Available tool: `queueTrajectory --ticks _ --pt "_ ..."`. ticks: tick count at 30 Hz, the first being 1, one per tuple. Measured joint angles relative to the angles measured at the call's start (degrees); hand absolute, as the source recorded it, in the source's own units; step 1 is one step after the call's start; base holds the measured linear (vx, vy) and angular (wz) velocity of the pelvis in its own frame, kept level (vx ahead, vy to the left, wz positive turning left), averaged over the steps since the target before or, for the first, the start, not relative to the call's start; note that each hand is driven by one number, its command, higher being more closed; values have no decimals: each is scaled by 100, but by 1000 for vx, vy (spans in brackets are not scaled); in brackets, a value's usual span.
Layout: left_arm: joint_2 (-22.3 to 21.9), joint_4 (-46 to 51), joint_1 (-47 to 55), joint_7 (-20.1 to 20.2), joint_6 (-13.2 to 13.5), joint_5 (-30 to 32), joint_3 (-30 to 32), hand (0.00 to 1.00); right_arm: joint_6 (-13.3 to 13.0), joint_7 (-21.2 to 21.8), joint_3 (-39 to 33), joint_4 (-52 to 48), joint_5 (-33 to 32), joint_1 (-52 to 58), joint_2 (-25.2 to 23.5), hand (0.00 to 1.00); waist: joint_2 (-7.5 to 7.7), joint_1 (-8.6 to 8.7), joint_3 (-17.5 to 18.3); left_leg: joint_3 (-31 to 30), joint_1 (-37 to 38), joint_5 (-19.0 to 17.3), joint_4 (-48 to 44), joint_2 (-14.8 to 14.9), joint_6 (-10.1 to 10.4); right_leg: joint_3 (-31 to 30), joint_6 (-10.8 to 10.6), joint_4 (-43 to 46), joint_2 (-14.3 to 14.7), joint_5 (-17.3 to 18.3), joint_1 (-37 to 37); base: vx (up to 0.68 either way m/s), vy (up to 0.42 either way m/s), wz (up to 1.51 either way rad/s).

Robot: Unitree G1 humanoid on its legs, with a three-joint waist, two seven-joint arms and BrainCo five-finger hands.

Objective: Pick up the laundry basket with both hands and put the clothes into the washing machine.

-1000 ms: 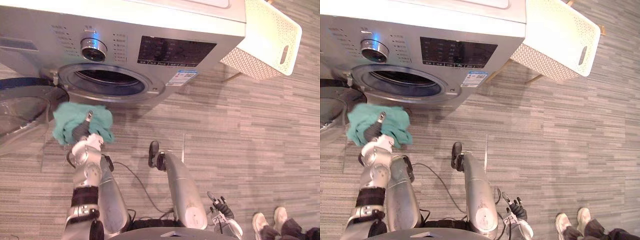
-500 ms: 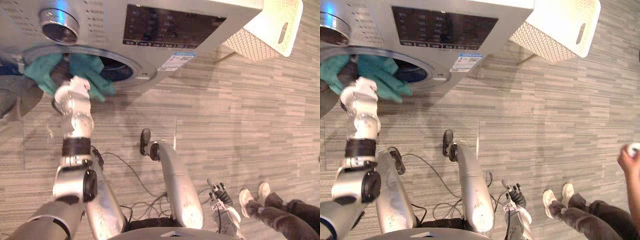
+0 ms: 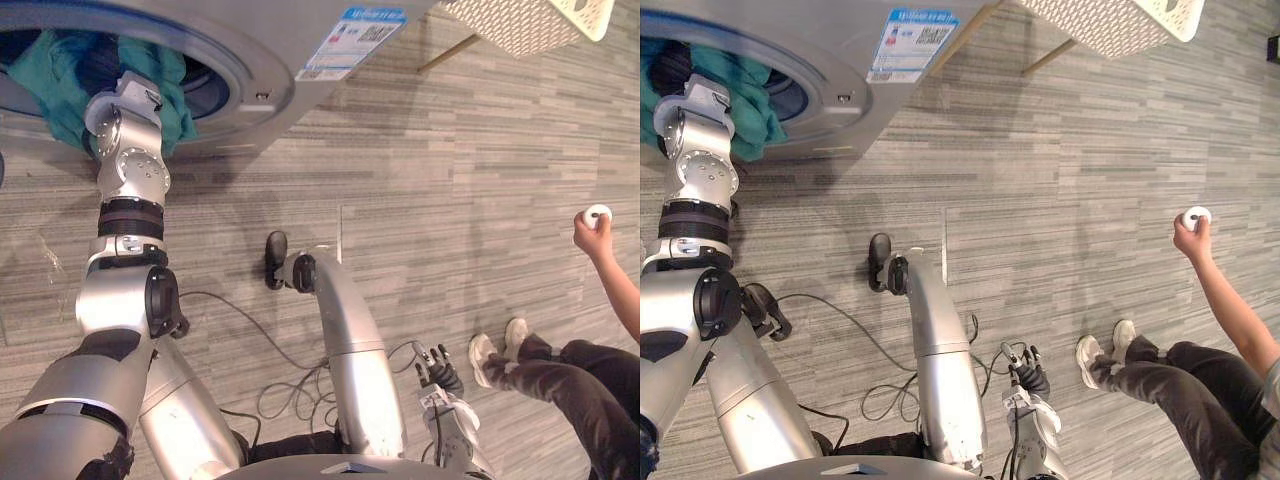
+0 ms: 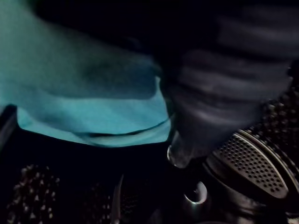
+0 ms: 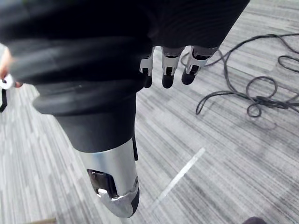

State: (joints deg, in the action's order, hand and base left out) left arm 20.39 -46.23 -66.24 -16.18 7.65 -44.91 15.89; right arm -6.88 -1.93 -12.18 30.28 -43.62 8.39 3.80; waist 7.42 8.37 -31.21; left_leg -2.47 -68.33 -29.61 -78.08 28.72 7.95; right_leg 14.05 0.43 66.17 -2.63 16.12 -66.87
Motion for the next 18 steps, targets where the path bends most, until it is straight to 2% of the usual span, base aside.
queueTrajectory --ticks 7,11,14,17,18 --pt "2 -189 -10 26 -30 13 99 100 -77 -6 -12 -2 -278 5 -108 0 9 101 5 -44 -369 -226 -609 0 -24 -136 -19 820 -184 360 -523 -35 -51 4" --pt "80 -191 -290 16 -114 11 121 100 -87 -16 -207 8 -401 6 -109 0 8 145 5 37 -392 -251 -711 20 13 -215 6 985 -225 414 -655 -11 -57 0" --pt "542 -183 -1026 0 -157 -4 14 100 -135 -38 -489 20 -462 22 -103 0 8 263 5 156 -367 -248 -712 23 11 -272 39 1081 -313 412 -707 8 -58 6" --pt "1114 30 -1898 -55 -156 -137 -303 100 -156 -87 -840 123 -615 42 -87 0 7 258 5 313 -226 -263 -691 31 -15 -374 38 1125 -328 418 -712 13 -66 0" --pt "1385 -129 -1863 -113 -145 -119 -529 100 -178 -114 -954 200 -641 44 -71 0 7 254 5 418 -142 -285 -685 31 -38 -430 38 1153 -356 418 -717 11 -61 -2"
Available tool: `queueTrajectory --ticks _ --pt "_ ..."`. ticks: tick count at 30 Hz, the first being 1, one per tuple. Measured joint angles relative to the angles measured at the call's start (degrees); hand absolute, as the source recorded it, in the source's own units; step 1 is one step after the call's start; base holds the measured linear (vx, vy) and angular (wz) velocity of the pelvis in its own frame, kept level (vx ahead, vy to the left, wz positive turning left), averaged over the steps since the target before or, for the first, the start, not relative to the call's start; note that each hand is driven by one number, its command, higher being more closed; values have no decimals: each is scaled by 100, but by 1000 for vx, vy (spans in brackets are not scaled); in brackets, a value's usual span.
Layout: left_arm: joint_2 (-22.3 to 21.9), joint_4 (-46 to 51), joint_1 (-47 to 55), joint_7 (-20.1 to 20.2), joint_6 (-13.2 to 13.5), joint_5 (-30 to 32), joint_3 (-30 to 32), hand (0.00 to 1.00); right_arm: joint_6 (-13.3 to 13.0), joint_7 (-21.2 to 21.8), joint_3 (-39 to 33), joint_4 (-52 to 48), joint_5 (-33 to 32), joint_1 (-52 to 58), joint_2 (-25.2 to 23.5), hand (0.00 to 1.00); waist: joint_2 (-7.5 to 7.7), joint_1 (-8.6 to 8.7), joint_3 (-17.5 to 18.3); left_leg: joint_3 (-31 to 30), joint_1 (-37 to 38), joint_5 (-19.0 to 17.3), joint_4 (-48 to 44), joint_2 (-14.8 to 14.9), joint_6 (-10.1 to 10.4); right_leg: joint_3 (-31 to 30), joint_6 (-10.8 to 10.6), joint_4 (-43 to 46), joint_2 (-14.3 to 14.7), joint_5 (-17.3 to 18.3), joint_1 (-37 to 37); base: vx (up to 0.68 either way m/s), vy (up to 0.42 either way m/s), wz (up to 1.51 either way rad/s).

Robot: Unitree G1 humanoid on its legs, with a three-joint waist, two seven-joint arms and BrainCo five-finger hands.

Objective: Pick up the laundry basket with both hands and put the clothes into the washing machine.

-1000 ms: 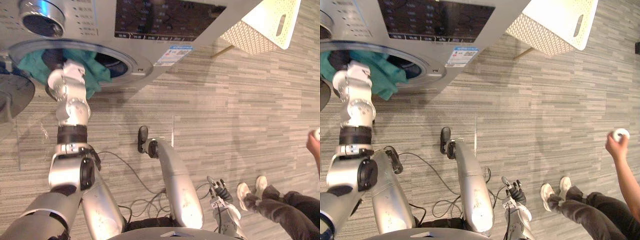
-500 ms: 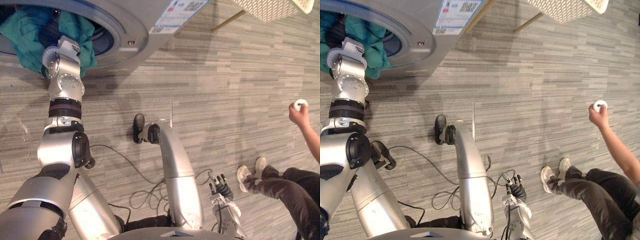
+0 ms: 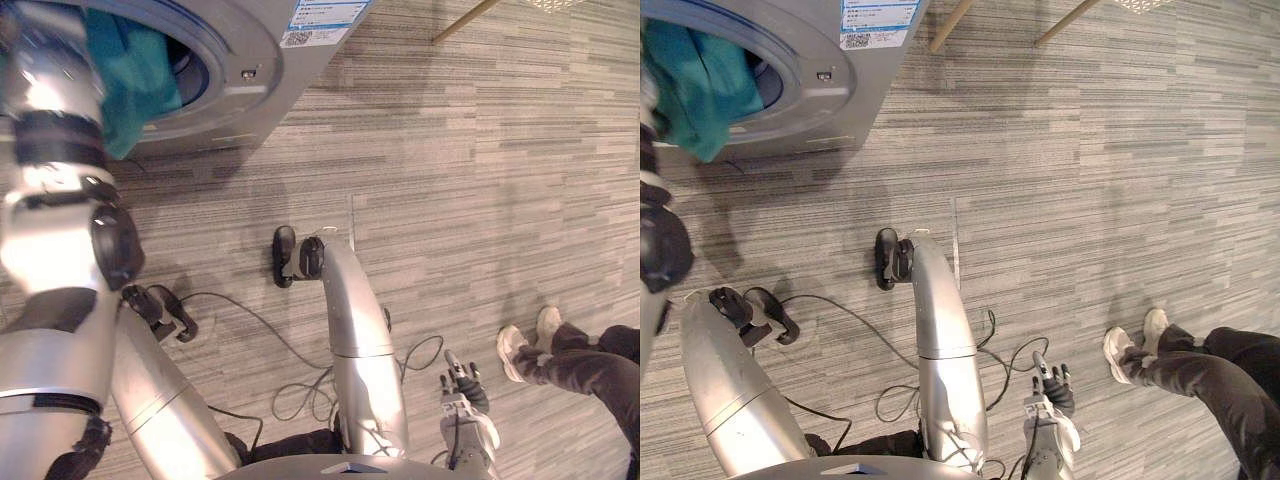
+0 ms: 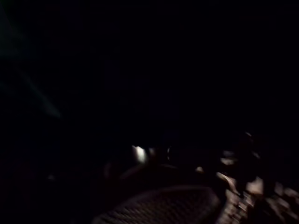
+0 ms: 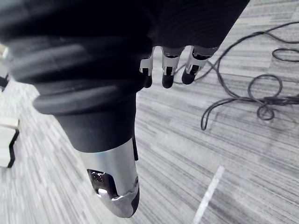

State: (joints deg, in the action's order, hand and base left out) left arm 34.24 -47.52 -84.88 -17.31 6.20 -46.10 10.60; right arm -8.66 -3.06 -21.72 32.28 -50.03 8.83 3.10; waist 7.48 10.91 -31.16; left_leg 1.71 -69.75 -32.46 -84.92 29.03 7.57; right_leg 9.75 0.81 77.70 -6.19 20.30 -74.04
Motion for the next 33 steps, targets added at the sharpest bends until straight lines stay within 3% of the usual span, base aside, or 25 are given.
queueTrajectory --ticks 5,9,13,14,16,19,23,25,27,29,31,33 --pt "65 89 -146 -451 31 -309 -842 100 15 -129 -455 228 -34 5 112 0 -2 -86 -1 96 24 -99 -141 -11 -134 -53 1 120 -105 -1 -7 5 -29 4" --pt "46 171 -146 -1085 520 -558 -1702 100 14 -205 -661 -265 -4 5 347 0 -1 -184 0 108 -7 -320 -407 23 -240 -93 -6 222 -130 1 -23 -7 29 -8" --pt "-403 240 -146 -1237 774 -399 -1480 100 -130 -249 -665 -755 -6 -1 477 0 8 -136 5 80 -141 -435 -614 51 -314 -72 -72 321 -207 36 -22 -16 21 3" --pt "-498 240 -144 -1234 795 -352 -1373 0 -154 -254 -664 -782 -7 -1 476 0 9 -124 5 73 -155 -444 -650 51 -317 -70 -84 350 -228 42 -22 -18 -1 10" --pt "-769 237 -117 -1095 804 -241 -993 0 -169 -254 -645 -826 -10 -5 441 0 10 -84 5 75 -195 -484 -727 51 -355 -73 -138 409 -280 73 -21 -26 -16 9" --pt "-851 238 80 -564 696 296 -598 0 -170 -253 -524 -675 -11 -7 403 0 11 -9 6 61 -211 -528 -793 55 -371 -84 -223 418 -290 126 -6 -51 -42 -1" --pt "-950 38 697 -12 234 788 -319 0 -153 -277 -333 -254 -28 -16 360 0 11 33 5 92 -208 -542 -762 68 -338 -82 -289 406 -328 168 -4 -48 -82 5" --pt "-1004 -254 820 197 -131 1163 -469 0 -107 -259 -135 -204 -28 -19 357 0 10 29 5 176 -209 -482 -694 150 -382 -75 -271 374 -352 158 -10 -8 -102 8" --pt "-976 -288 809 379 -400 1978 -806 0 -105 -218 -100 -212 -29 -19 360 0 10 31 5 218 -202 -424 -663 194 -393 -71 -253 374 -368 152 -11 19 -88 4" --pt "-774 -246 582 599 -681 3183 -1743 0 -105 -188 -100 -210 -29 -18 361 0 9 24 5 260 -160 -420 -640 191 -394 -81 -251 386 -385 150 -11 24 -47 1" --pt "-691 -171 284 645 -862 4383 -2242 0 -107 -92 -100 -216 -28 -17 361 0 9 26 5 301 -112 -421 -634 190 -395 -104 -251 409 -402 150 -10 16 -52 2" --pt "-463 355 -163 609 -1008 6071 -3281 0 -116 -27 -89 -243 -29 -13 358 0 9 29 5 301 -96 -422 -634 192 -396 -101 -252 447 -413 151 -11 -3 -71 2"
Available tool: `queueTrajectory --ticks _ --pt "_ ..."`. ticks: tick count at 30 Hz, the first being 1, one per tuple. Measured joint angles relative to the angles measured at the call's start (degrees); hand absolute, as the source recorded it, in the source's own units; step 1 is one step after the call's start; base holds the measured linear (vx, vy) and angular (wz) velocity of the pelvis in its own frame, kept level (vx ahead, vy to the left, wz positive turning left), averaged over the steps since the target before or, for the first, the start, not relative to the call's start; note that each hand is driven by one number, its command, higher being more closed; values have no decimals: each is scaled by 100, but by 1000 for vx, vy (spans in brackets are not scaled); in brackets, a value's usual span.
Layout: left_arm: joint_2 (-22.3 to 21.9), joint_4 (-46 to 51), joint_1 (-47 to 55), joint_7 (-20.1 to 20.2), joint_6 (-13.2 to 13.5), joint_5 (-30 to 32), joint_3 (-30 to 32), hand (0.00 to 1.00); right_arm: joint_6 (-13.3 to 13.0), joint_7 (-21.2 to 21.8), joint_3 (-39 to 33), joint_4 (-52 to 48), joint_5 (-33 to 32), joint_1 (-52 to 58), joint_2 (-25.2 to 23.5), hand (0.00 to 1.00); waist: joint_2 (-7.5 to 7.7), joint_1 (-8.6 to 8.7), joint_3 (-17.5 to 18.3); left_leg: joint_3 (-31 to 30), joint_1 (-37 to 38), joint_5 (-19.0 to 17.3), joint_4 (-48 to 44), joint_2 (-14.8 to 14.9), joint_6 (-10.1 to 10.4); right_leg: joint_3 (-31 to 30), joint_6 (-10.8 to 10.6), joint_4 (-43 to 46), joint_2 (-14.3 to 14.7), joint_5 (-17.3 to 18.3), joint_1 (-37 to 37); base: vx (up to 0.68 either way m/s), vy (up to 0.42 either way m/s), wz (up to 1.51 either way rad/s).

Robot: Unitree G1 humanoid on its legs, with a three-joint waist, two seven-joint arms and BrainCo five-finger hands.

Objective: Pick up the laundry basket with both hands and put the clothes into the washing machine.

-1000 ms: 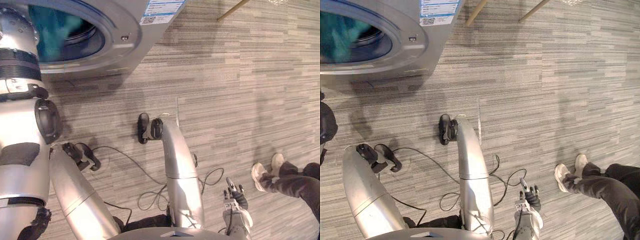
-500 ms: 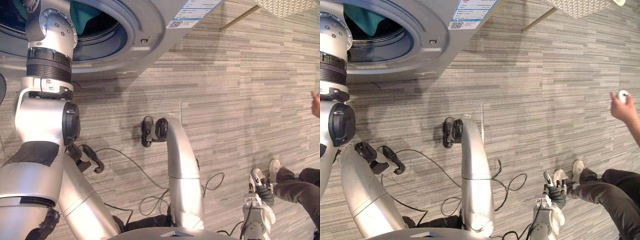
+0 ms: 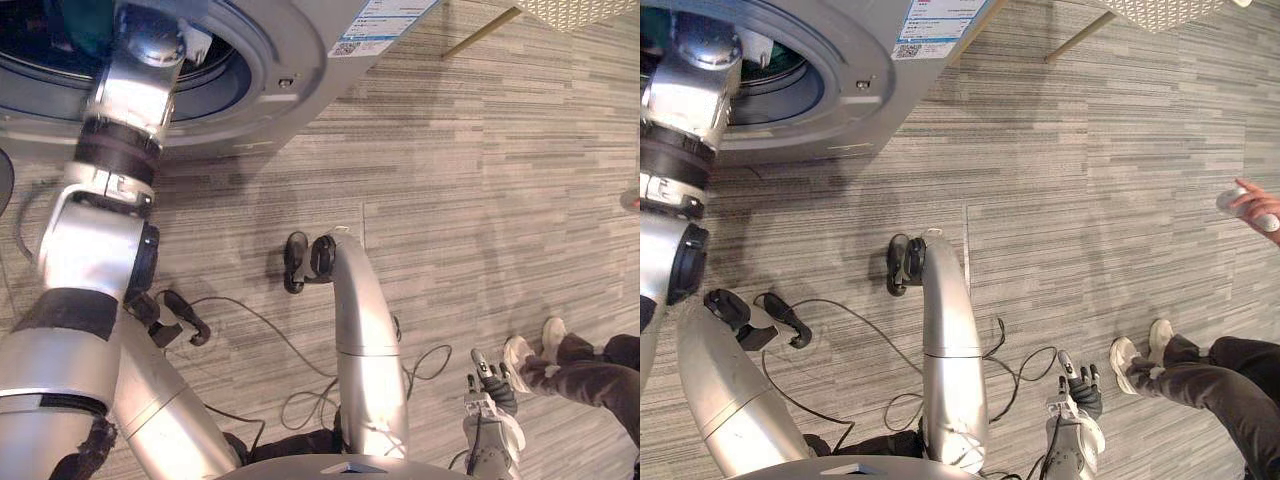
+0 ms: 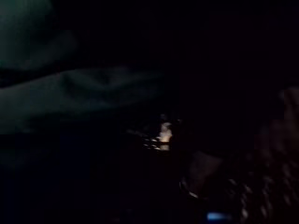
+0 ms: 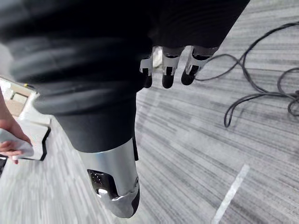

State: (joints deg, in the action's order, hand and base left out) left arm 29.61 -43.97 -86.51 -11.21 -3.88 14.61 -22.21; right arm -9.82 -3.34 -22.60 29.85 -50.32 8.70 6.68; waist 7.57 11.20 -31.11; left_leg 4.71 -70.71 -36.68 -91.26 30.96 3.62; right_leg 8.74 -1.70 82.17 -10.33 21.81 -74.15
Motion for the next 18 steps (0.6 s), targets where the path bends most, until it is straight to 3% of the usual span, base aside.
queueTrajectory --ticks 1,2,4,7,9,10,12,13,14,15,16,18 --pt "96 78 -78 -20 -2 273 -294 0 -2 33 0 -9 0 5 2 0 0 -4 0 0 11 -1 -1 0 1 0 0 10 -5 0 2 -19 -82 1" --pt "407 80 -99 -39 -62 1233 -700 0 -9 119 7 -40 -2 8 1 0 0 -18 0 2 29 -5 -2 4 8 3 -1 11 -7 0 9 -30 -83 -1" --pt "779 260 -115 66 -69 2149 -1264 0 -51 191 26 -102 -56 10 6 0 -2 -65 -1 3 28 -6 -18 6 9 4 -8 7 -6 5 12 -36 -75 -1" --pt "825 322 -131 168 -67 2440 -1371 0 -146 209 140 -347 -156 11 11 0 -5 -75 -3 30 27 -30 -74 6 -34 -31 -14 -2 -5 8 20 -41 -42 -2" --pt "798 316 -114 154 -69 2356 -1126 0 -157 208 174 -414 -158 16 -2 0 -5 -70 -3 42 28 -31 -82 7 -37 -38 -13 -1 -5 7 16 -22 -46 -2" --pt "674 316 -3 60 -53 2199 -665 0 -159 206 173 -415 -160 16 -2 0 -5 -64 -3 55 45 -31 -84 19 -37 -43 -11 9 5 6 13 -20 -78 -8" --pt "424 314 266 -291 16 1459 420 0 -172 201 173 -434 -161 15 -4 0 -5 -27 -3 108 120 -31 -85 65 -36 -75 -8 30 40 4 14 -19 -91 -12" --pt "108 245 486 -564 165 272 1620 0 -173 190 171 -431 -157 15 -26 0 -5 -1 -3 147 188 -34 -82 105 -26 -92 -3 47 60 2 20 -17 -82 -12" --pt "-34 185 535 -692 244 -504 2096 0 -166 175 171 -421 -151 15 -50 0 -5 12 -3 148 207 -41 -78 128 0 -88 -1 46 71 0 24 -42 -136 -15" --pt "-214 22 530 -809 512 -2828 2787 0 -129 111 171 -405 -140 15 -95 0 -6 21 -3 147 221 -42 -74 175 19 -64 1 40 88 0 26 -56 -143 -13" --pt "-253 -67 531 -795 603 -4396 3156 0 -74 13 171 -409 -94 14 -130 0 -10 26 -6 147 231 -39 -66 198 29 -52 0 32 98 2 27 -60 -145 -10" --pt "-247 -212 556 -765 755 -6021 3344 0 29 -119 171 -413 -60 14 -141 0 -16 0 -10 147 256 -25 -57 217 52 -40 4 28 105 17 49 -42 -103 -3"
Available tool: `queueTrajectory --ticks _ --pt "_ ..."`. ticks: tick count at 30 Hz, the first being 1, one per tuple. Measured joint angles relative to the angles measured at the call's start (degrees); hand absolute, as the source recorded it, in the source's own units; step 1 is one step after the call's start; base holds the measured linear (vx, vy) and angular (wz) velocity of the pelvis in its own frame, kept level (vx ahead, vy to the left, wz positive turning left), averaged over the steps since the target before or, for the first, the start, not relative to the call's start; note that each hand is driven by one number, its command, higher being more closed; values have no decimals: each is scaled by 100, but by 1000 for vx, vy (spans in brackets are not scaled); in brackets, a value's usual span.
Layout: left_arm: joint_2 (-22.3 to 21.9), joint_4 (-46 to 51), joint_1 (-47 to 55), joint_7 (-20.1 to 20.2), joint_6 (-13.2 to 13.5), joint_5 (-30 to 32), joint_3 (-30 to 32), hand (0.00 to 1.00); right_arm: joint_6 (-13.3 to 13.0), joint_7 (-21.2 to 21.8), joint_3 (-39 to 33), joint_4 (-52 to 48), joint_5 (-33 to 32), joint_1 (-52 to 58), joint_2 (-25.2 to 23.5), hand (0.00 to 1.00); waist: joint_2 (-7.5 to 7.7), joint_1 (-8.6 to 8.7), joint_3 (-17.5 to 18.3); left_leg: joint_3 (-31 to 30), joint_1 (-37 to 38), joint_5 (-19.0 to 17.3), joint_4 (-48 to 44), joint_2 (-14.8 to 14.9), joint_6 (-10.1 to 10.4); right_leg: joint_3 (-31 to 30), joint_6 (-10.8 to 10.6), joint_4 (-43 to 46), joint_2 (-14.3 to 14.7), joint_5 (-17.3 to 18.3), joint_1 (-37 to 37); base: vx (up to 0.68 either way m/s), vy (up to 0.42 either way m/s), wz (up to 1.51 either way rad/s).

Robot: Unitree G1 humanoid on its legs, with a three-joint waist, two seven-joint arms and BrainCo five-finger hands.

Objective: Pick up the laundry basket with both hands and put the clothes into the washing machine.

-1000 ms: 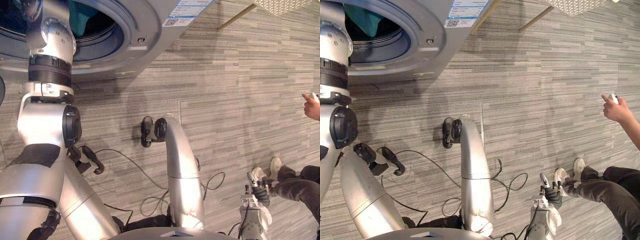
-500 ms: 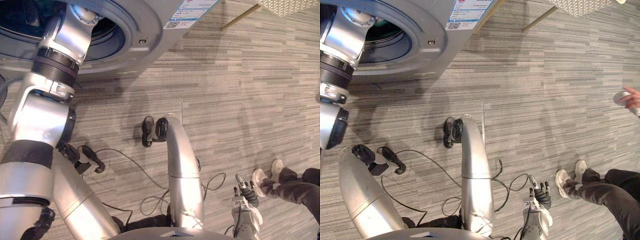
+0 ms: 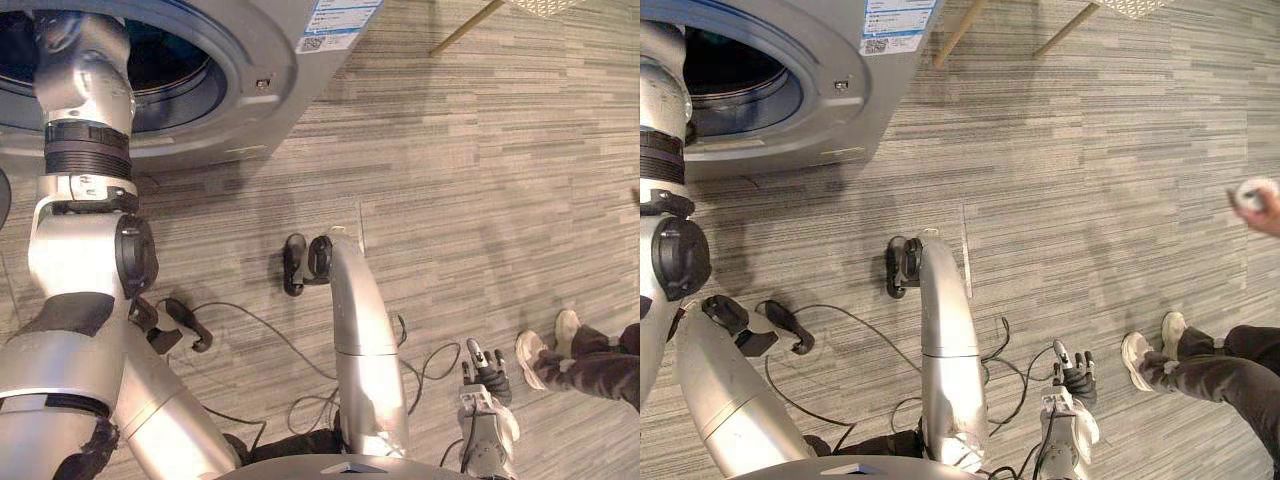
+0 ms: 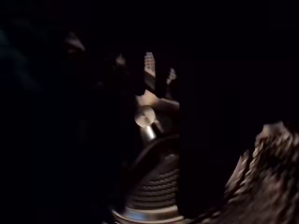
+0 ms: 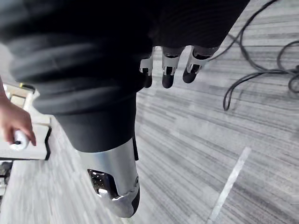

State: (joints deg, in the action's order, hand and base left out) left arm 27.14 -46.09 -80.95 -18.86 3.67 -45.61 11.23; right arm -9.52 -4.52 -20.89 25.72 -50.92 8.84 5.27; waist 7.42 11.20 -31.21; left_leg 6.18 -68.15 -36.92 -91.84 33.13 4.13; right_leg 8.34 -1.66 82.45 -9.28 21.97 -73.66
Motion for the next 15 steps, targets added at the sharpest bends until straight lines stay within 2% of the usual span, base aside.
queueTrajectory --ticks 3,6,11,15 --pt "-48 -6 377 267 48 -304 274 0 25 -39 1 -18 148 0 -6 0 -16 1 -10 -55 120 13 13 14 24 53 54 -13 2 -18 174 -19 -90 3" --pt "-437 -90 1111 306 177 -1372 470 0 109 -101 81 -27 183 0 -10 0 -31 -94 -18 -41 311 24 111 5 28 81 52 -100 1 -16 389 -12 -83 7" --pt "-1100 -348 2355 299 95 -1333 657 0 206 -106 446 -263 185 -2 8 0 -61 -197 -34 31 487 22 156 -6 34 36 56 -79 1 2 490 -12 -93 2" --pt "-1538 -159 3124 311 67 -790 348 0 209 -110 501 -319 179 -2 16 0 -90 -278 -41 69 719 44 299 -13 53 37 57 -150 24 2 675 -16 -103 2"
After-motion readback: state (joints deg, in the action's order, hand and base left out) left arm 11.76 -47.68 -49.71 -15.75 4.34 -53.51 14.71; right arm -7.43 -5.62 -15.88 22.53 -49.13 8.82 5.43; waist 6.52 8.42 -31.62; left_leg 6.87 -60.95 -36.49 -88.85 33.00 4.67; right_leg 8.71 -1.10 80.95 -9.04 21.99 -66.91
